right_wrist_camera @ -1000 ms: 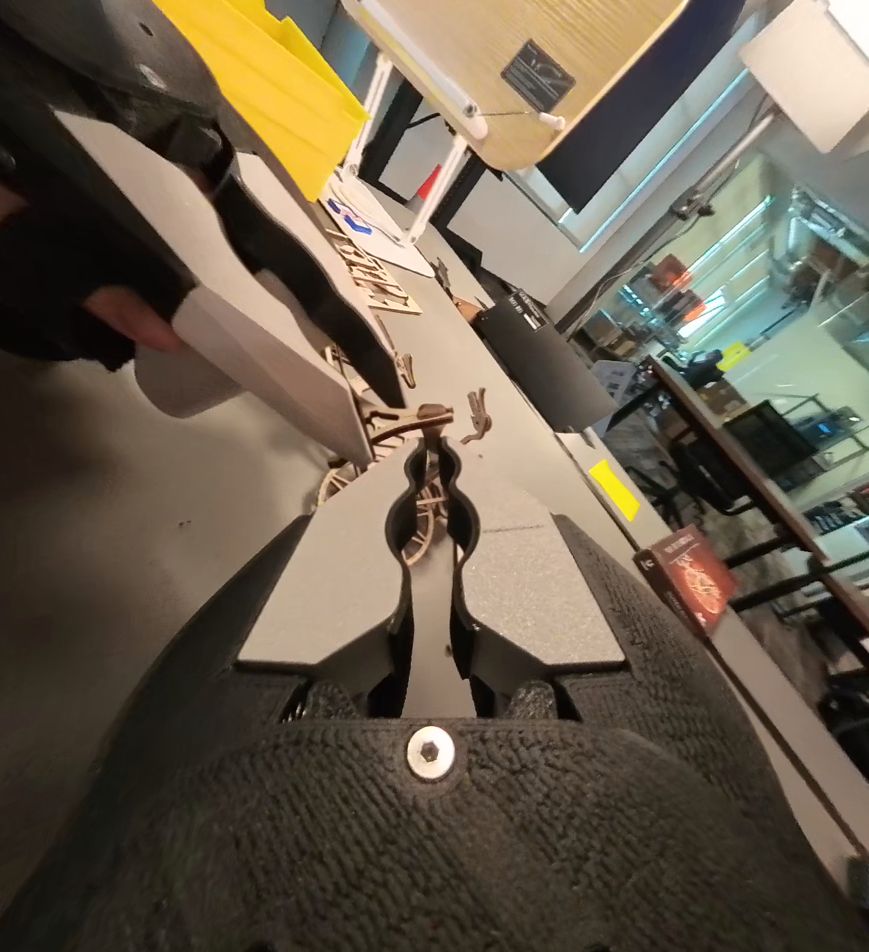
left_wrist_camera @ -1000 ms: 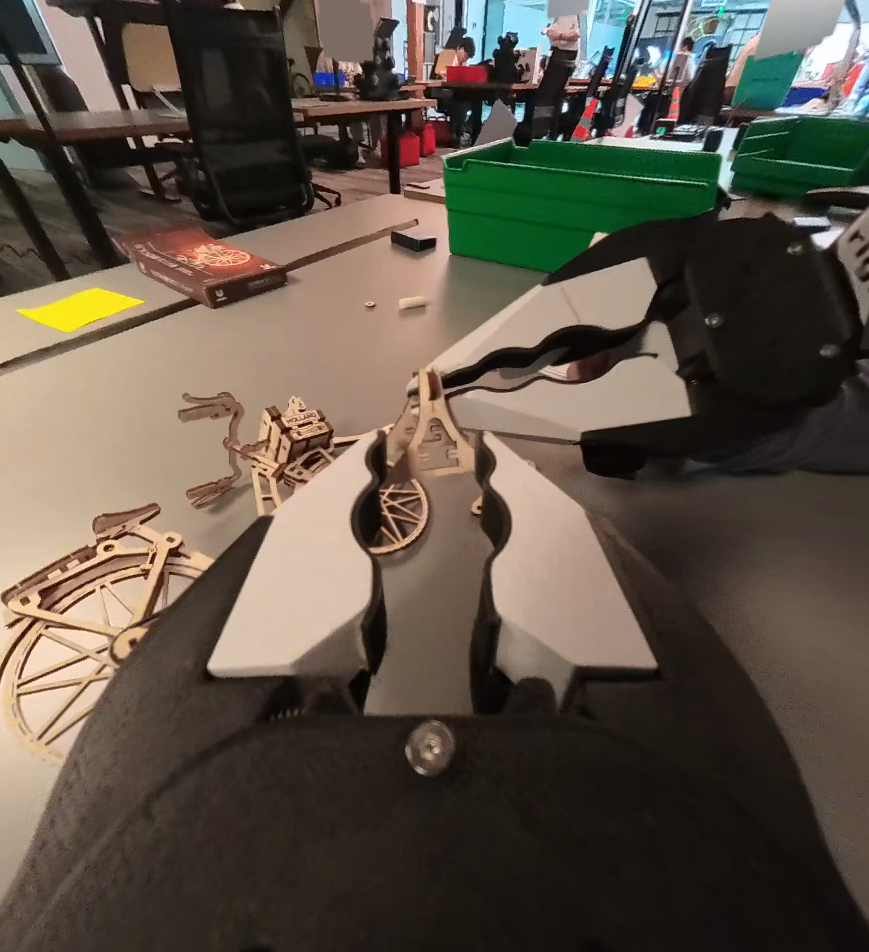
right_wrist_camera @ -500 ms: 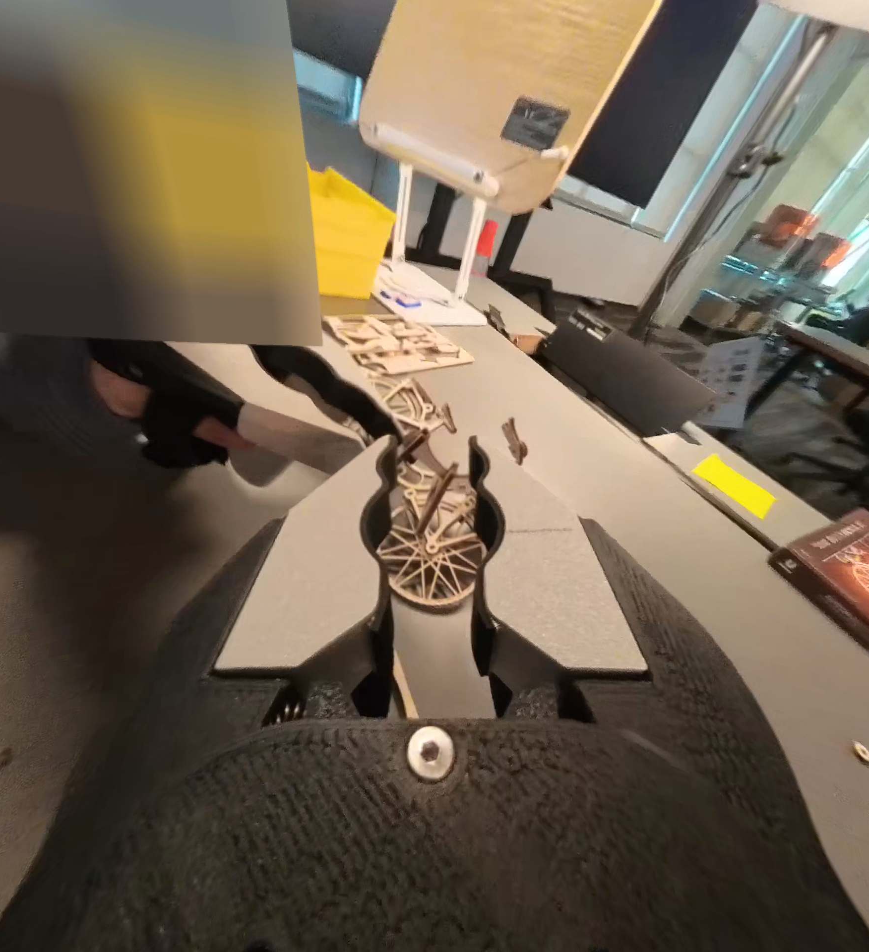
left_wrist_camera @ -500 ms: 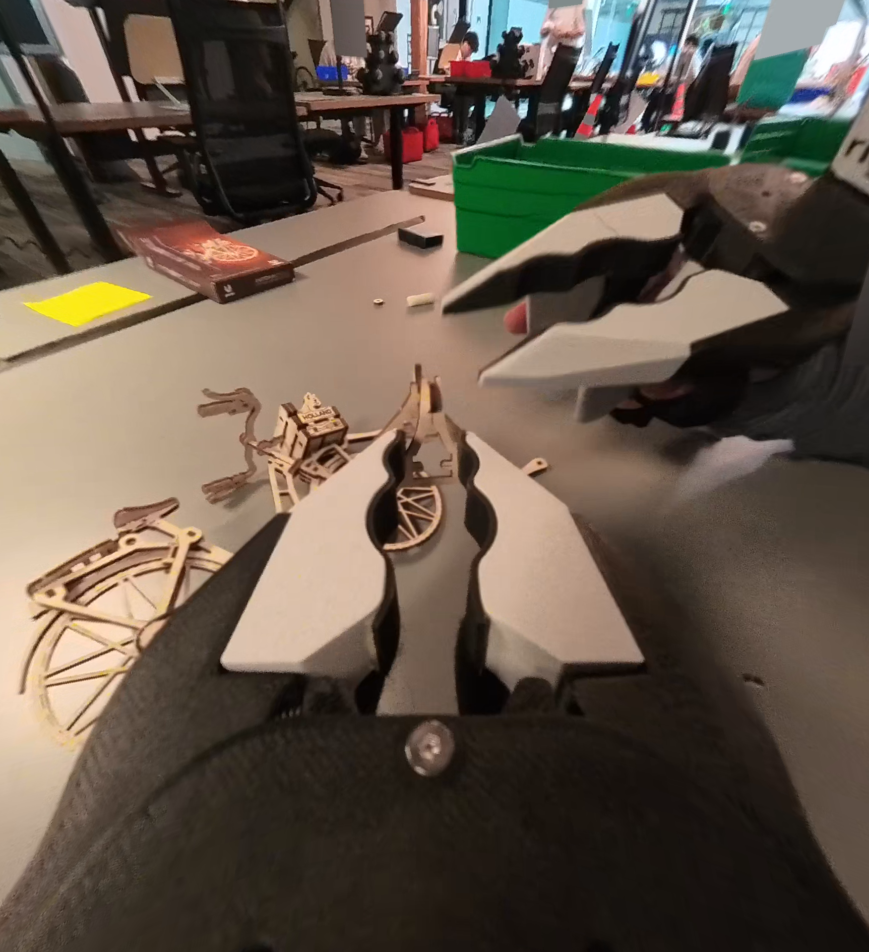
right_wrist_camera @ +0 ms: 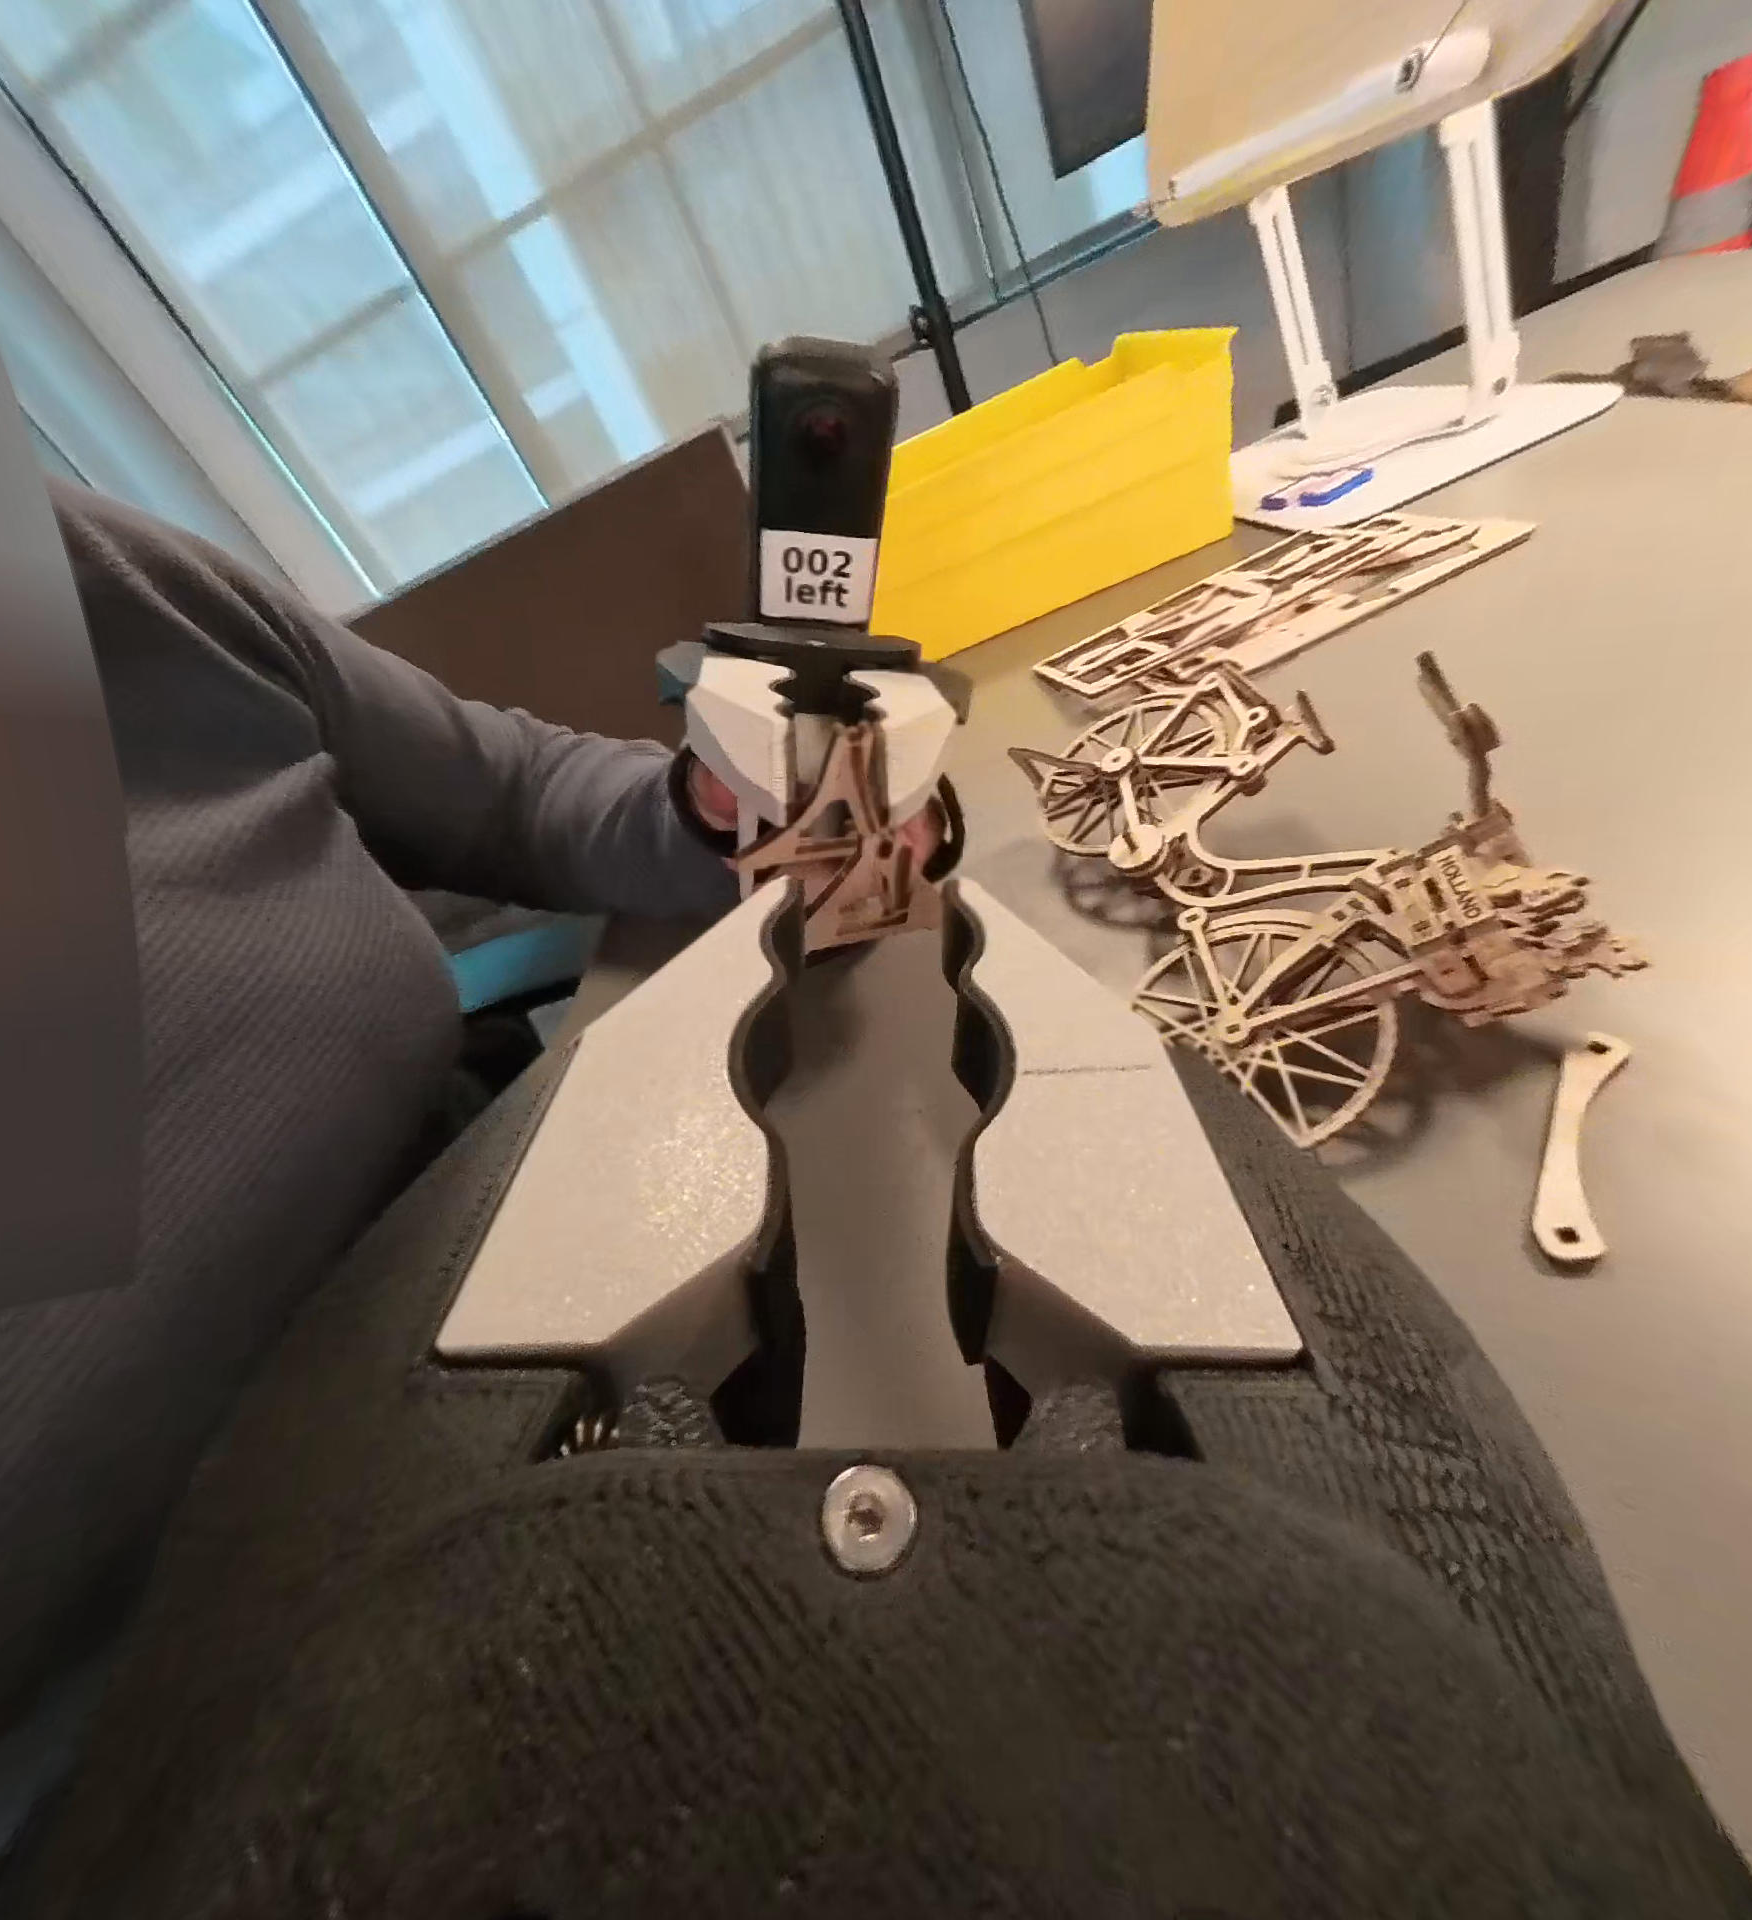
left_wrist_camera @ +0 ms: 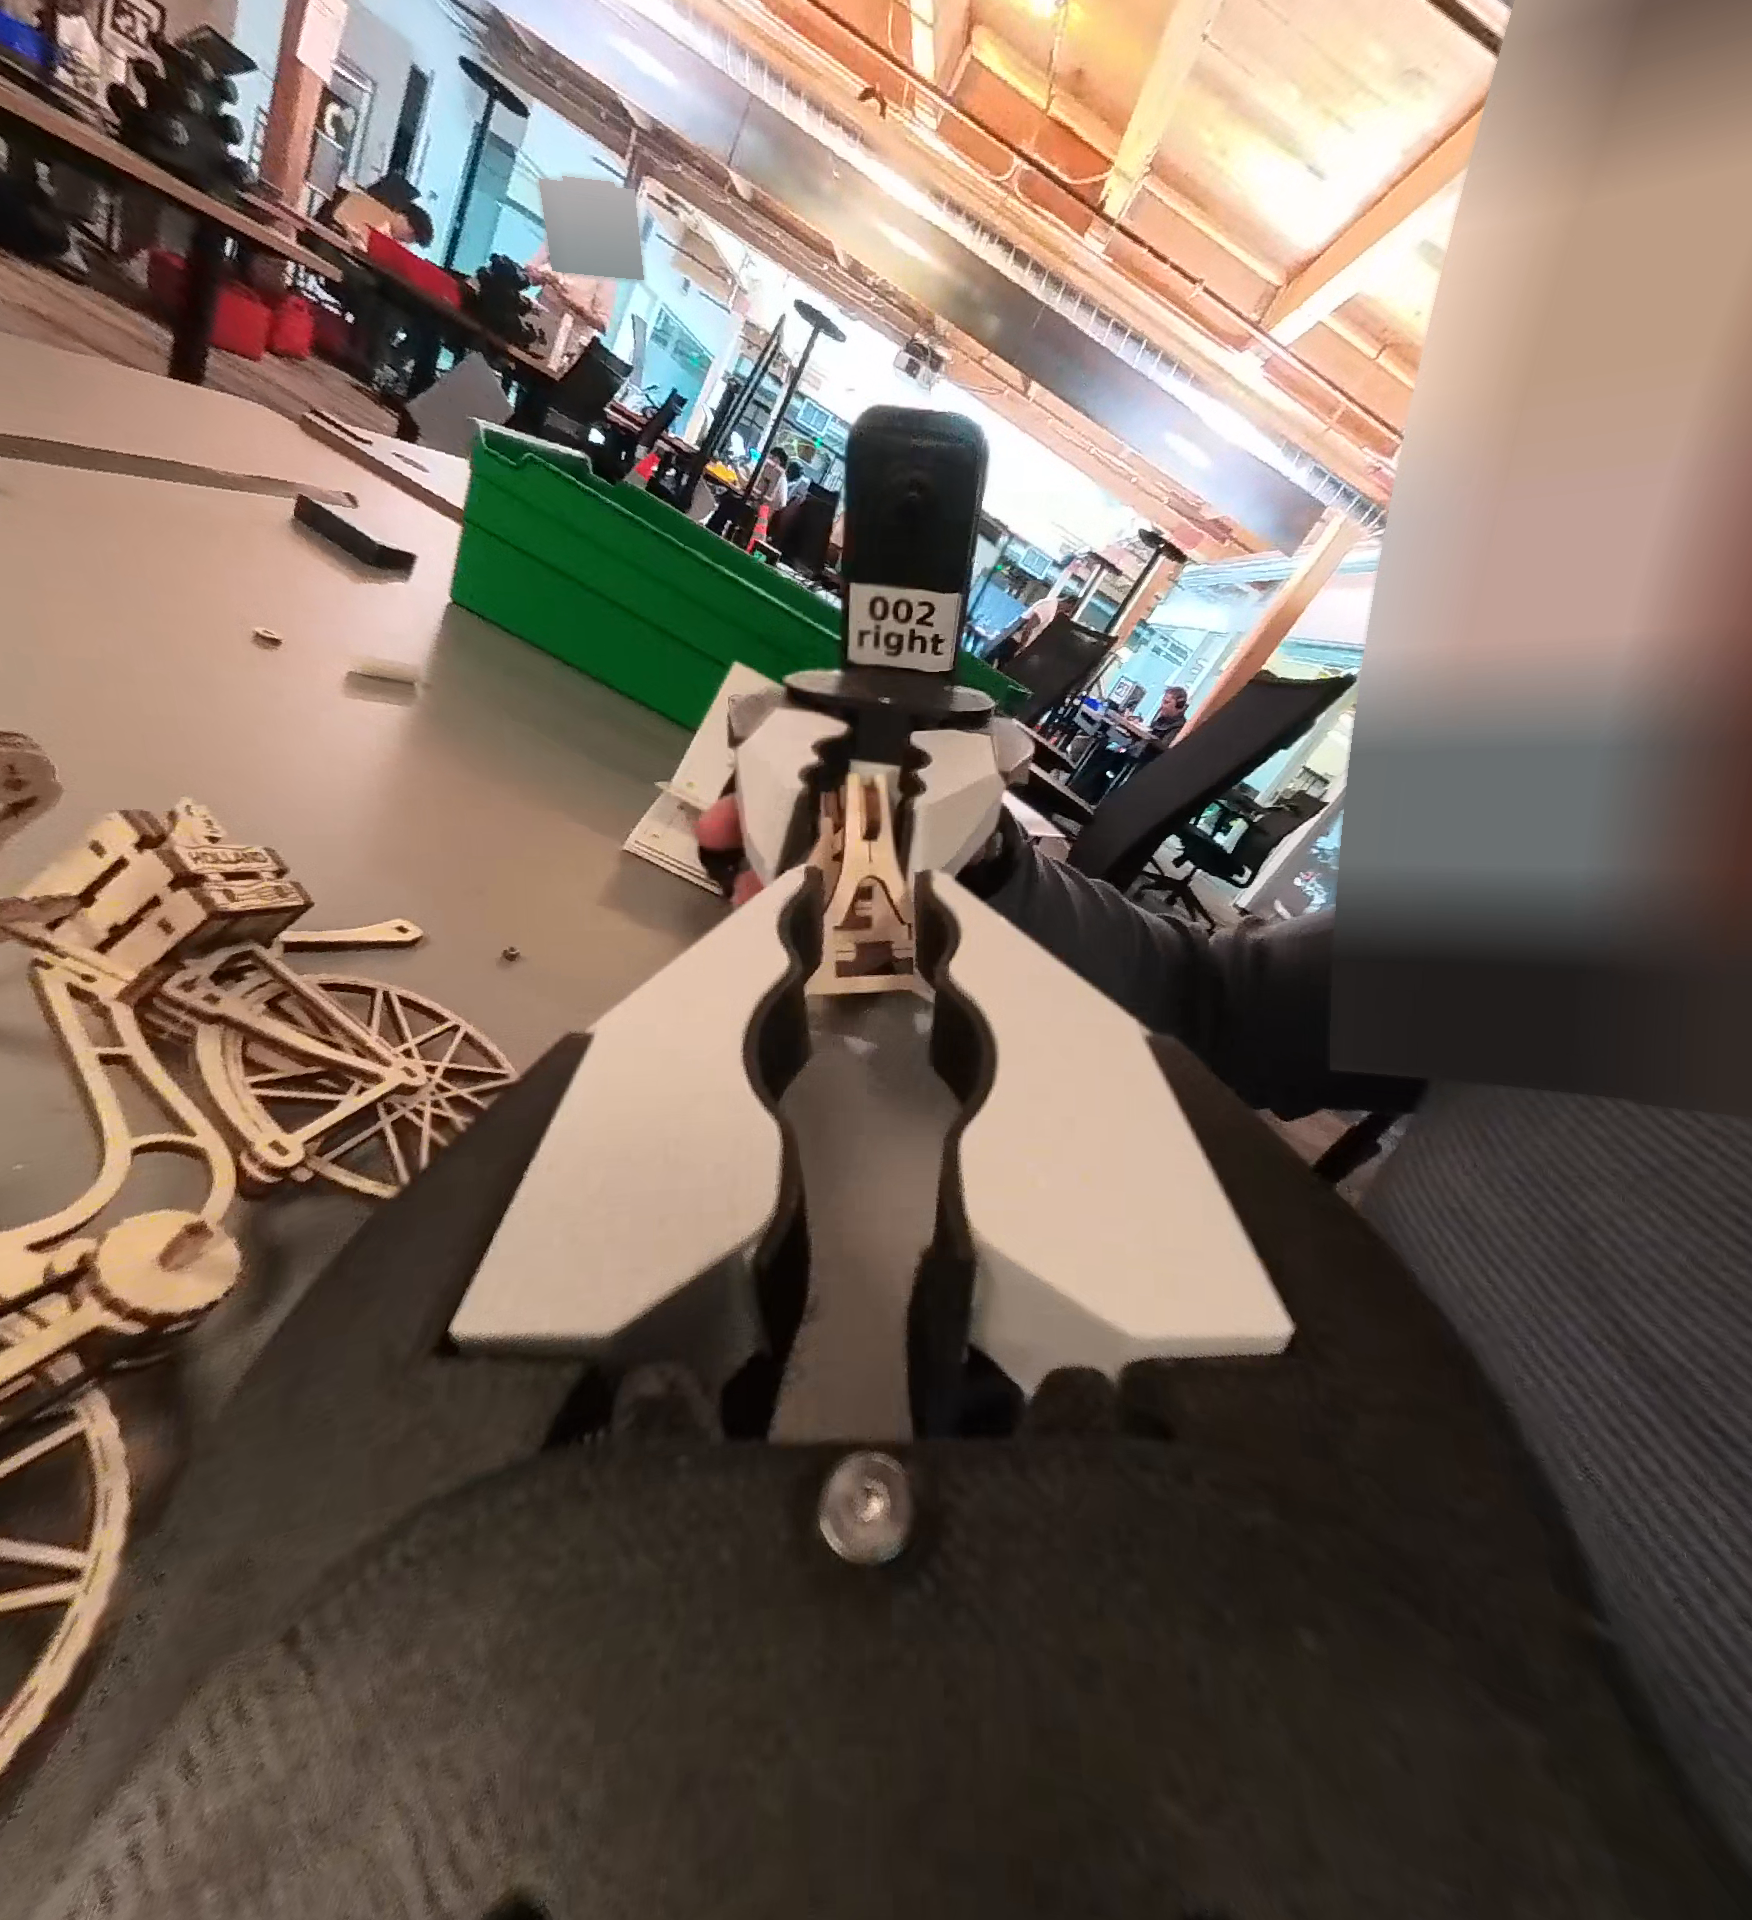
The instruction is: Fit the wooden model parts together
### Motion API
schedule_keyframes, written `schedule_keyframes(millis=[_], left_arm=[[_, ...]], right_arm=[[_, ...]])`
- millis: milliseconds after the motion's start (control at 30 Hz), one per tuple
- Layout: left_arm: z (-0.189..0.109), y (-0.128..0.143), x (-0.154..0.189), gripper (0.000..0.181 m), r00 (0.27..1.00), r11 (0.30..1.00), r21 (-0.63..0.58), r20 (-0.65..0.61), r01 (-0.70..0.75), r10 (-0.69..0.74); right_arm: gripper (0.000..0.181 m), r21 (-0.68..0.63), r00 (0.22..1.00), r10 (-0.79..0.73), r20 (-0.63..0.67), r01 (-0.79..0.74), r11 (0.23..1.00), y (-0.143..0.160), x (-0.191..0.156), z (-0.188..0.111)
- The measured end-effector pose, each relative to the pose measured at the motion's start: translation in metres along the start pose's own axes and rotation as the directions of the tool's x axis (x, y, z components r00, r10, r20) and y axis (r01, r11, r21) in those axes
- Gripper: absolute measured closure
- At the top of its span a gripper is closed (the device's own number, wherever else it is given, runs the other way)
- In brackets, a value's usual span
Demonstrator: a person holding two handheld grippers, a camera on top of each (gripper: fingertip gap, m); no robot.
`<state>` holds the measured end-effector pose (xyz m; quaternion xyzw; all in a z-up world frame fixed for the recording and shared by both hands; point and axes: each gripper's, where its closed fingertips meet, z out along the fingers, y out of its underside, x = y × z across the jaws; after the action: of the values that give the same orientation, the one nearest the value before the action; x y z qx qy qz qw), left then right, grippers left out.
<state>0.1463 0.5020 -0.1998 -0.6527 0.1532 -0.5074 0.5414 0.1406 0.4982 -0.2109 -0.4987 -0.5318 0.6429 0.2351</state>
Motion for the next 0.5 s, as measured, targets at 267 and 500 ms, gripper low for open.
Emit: schedule_keyframes(millis=[267,500], left_arm=[[0.004,0.014,-0.001,0.166,0.999,0.993,-0.110,-0.024,-0.036,0.034],[-0.004,0.052,-0.021,0.167,0.946,0.859,-0.437,0.053,-0.265,0.319]], right_arm=[[0.167,-0.060,0.999,-0.035,0.012,0.036,0.998,0.008,-0.003,-0.001],[0.167,-0.326,0.956,-0.278,-0.093,0.234,0.916,0.046,0.013,0.005]])
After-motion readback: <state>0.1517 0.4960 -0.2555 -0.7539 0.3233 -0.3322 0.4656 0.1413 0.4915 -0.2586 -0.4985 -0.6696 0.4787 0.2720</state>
